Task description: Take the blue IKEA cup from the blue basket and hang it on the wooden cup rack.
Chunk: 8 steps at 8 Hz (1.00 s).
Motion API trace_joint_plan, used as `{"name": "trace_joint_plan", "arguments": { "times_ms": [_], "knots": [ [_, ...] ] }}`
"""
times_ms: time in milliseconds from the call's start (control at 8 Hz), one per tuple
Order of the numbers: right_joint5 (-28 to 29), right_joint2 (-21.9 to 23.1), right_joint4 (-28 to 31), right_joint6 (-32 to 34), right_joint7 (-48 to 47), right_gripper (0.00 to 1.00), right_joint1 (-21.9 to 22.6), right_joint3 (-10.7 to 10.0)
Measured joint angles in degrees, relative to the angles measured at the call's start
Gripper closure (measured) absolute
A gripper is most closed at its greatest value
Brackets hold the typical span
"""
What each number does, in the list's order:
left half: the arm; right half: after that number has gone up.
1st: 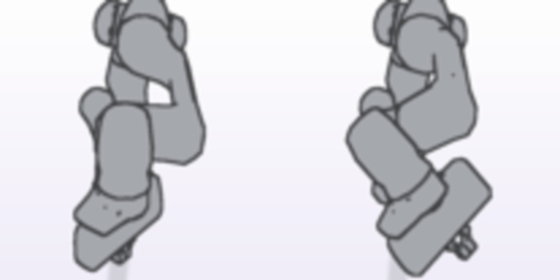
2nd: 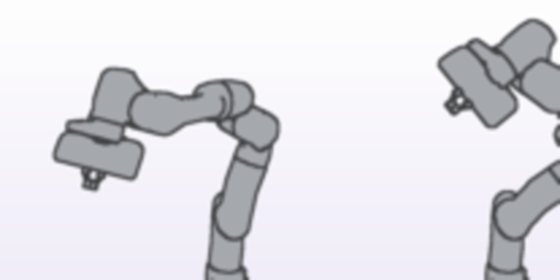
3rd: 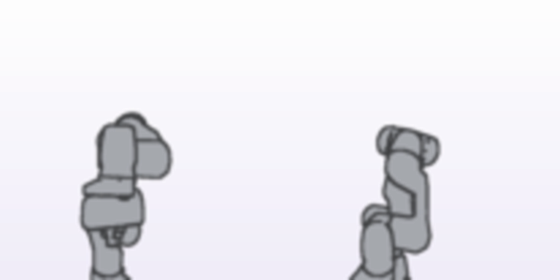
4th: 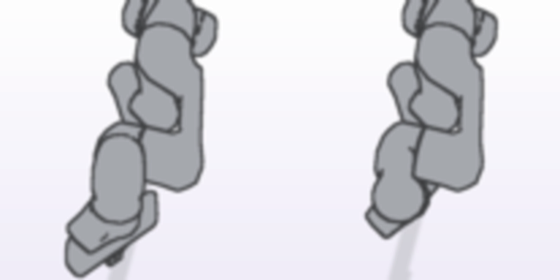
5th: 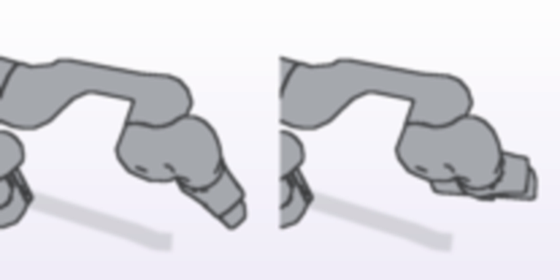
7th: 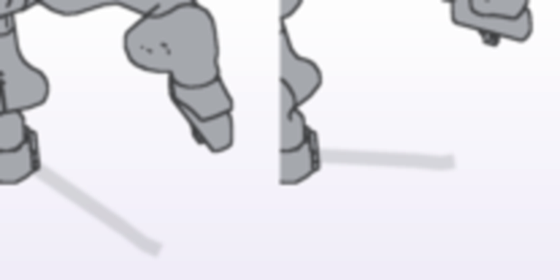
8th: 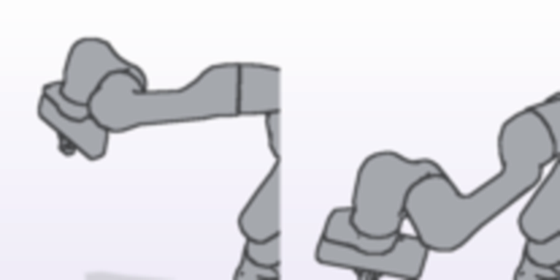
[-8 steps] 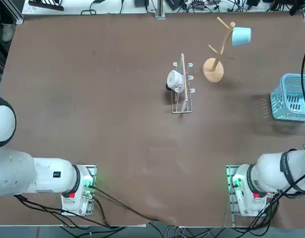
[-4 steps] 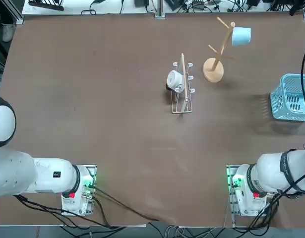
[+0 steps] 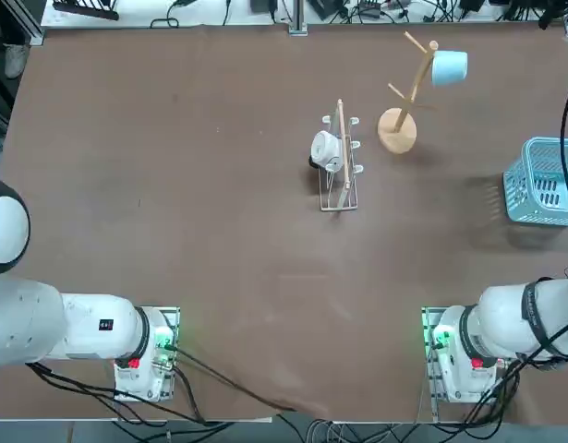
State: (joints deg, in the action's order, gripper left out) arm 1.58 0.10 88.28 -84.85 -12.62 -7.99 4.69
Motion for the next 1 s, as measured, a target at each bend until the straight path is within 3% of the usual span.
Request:
{"name": "trace_joint_plan", "arguments": {
  "times_ms": [1000],
  "knots": [
    [-2.33,-0.58,0.5,-0.12,5.67,0.0,0.15,0.39]
  ]
}}
